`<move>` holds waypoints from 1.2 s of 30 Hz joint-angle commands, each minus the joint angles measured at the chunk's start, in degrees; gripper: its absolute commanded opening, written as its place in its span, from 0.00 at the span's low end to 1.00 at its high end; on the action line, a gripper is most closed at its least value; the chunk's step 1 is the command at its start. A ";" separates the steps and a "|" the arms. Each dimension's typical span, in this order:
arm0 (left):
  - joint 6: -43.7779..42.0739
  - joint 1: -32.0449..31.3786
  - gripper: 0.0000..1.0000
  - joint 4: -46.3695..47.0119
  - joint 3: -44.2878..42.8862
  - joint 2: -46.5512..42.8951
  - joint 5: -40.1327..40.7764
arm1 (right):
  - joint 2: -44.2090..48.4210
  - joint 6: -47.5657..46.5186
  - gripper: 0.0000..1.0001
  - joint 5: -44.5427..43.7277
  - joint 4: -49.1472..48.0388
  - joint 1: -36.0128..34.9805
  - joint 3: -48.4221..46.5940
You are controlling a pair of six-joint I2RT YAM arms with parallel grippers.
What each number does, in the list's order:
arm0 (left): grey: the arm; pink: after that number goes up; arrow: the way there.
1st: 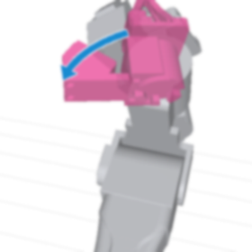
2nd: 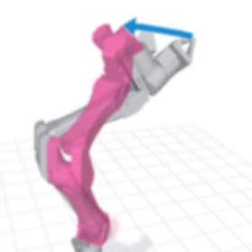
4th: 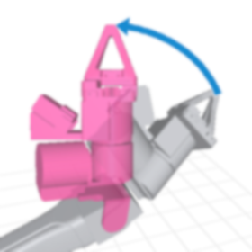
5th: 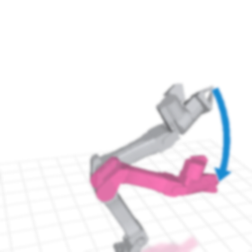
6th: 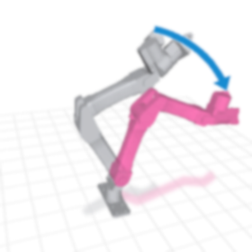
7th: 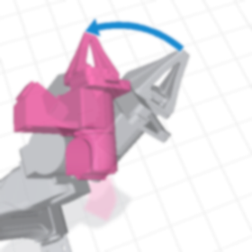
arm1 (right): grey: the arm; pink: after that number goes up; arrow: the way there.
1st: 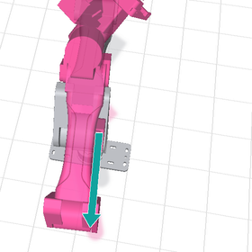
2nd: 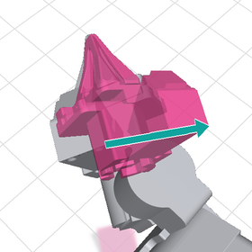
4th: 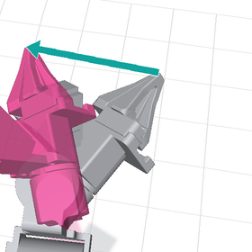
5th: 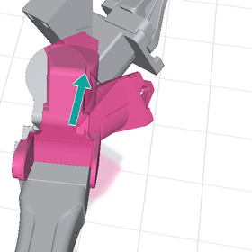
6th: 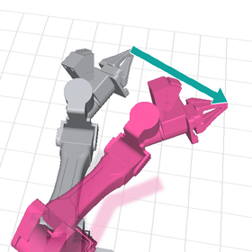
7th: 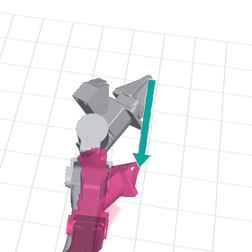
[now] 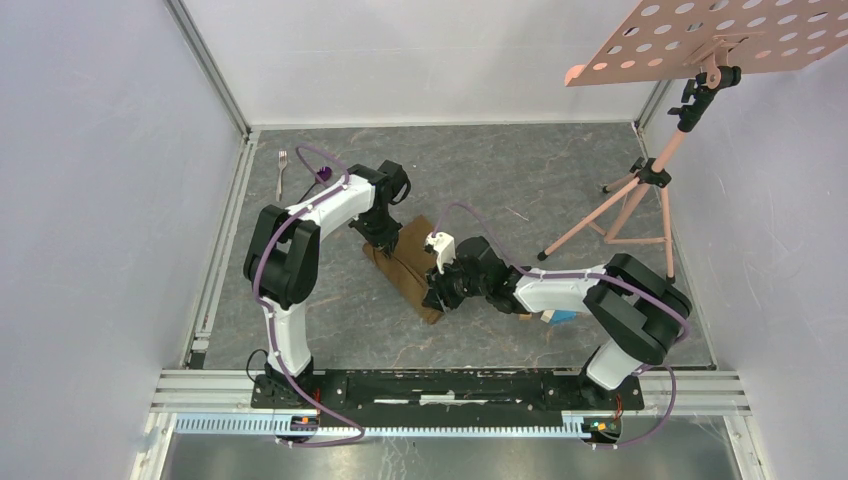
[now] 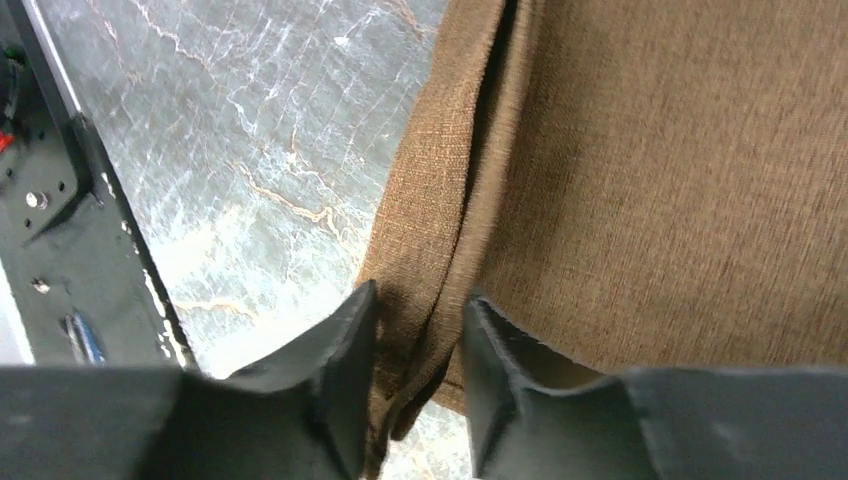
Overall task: Fold the napkin into a case and place the utensils inside
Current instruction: Fold the lower triangle-folded napkin at the center of the board.
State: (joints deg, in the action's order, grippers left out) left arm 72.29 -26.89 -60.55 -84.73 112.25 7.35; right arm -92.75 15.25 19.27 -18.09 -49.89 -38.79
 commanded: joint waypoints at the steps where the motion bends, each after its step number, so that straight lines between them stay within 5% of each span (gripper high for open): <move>1: -1.19 0.17 0.05 1.51 0.44 -3.13 0.16 | 0.57 2.94 0.25 -3.40 -1.42 0.16 -0.94; 3: -1.81 0.09 0.10 1.93 0.01 -2.88 -0.07 | 0.61 5.22 0.01 -3.49 -2.39 1.05 0.20; 4: -1.91 0.04 0.13 1.93 -0.27 -2.74 -0.12 | 0.75 6.07 0.00 -3.92 -2.80 1.39 1.01; 18: -7.08 -0.25 0.62 6.78 -1.55 -4.67 -1.68 | -0.87 5.89 0.00 -6.26 -4.11 5.04 3.19; 26: -17.92 0.07 0.91 9.11 -0.20 -11.48 -1.58 | -0.20 5.54 0.00 -6.29 -3.97 6.02 3.71; 31: -24.82 2.88 0.89 15.69 7.01 -16.48 -5.44 | -0.57 5.83 0.00 -5.80 -4.30 6.39 3.70; 36: -26.64 9.31 0.60 28.66 21.14 -22.76 -13.42 | -0.41 5.95 0.00 -5.61 -4.53 6.47 3.89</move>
State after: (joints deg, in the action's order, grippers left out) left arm 51.35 -22.26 -42.78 -71.72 93.56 0.67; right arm -93.19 21.26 14.31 -20.10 -43.75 -35.64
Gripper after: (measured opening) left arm 0.698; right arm 0.014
